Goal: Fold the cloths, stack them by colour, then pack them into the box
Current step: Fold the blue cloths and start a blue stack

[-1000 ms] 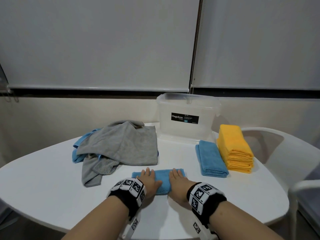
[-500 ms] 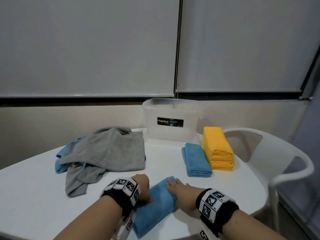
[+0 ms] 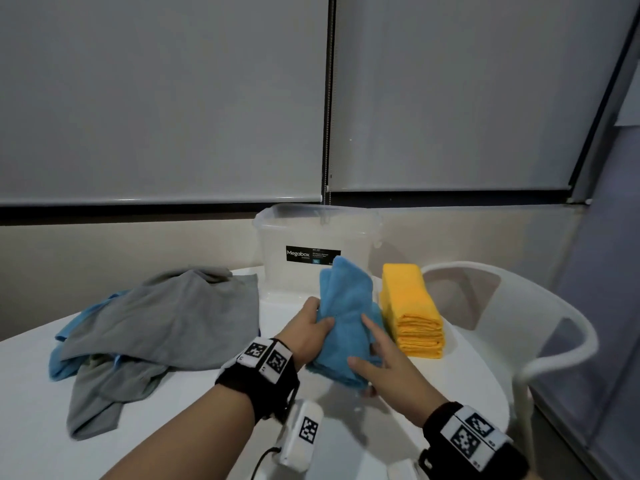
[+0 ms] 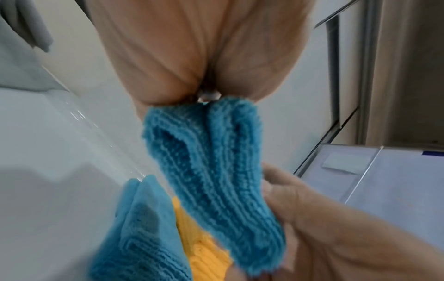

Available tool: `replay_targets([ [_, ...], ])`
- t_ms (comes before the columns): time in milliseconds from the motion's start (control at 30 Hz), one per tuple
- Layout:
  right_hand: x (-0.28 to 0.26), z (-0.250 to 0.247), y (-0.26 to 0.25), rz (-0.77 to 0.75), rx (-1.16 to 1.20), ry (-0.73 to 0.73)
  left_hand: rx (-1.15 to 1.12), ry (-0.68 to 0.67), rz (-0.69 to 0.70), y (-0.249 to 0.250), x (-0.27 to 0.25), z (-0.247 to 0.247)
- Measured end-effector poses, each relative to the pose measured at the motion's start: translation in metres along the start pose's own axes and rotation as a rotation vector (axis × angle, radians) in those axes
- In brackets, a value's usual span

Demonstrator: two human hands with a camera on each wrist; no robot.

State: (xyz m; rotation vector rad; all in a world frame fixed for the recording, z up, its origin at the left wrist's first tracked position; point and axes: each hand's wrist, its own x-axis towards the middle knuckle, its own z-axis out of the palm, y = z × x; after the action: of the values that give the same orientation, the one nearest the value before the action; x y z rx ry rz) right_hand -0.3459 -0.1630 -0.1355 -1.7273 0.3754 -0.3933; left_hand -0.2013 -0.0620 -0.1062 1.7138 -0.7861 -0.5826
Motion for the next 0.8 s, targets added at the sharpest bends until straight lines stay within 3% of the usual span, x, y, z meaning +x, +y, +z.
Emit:
replay_targets([
  [100,0.028,-0.024,0.006,-0.098,-0.210,0.148,-0.006,0.028,0.012,0.003,0.028,0.021],
  [233,0.056,-0.044,0.012,-0.055,-0.609,0.264,0.093,-0.023,-0.033,-0.004,0.057,0.038],
  [400,0.066,-0.045,0.029,0.075,-1.019,0.103,0.339,-0.134,-0.086,-0.038,0.073,0.053],
  [567,0.070,-0.041,0.026,0.119,-1.252,0.105,0.379,-0.090,-0.058,-0.042,0.077,0.056],
  [700,0.074,-0.040,0.024,0.165,-1.333,0.068,0.575,0.028,0.059,-0.038,0.072,0.060],
  [800,0.078,-0.041,0.022,0.202,-1.384,-0.004,0.729,-0.041,0.146,-0.037,0.067,0.064],
])
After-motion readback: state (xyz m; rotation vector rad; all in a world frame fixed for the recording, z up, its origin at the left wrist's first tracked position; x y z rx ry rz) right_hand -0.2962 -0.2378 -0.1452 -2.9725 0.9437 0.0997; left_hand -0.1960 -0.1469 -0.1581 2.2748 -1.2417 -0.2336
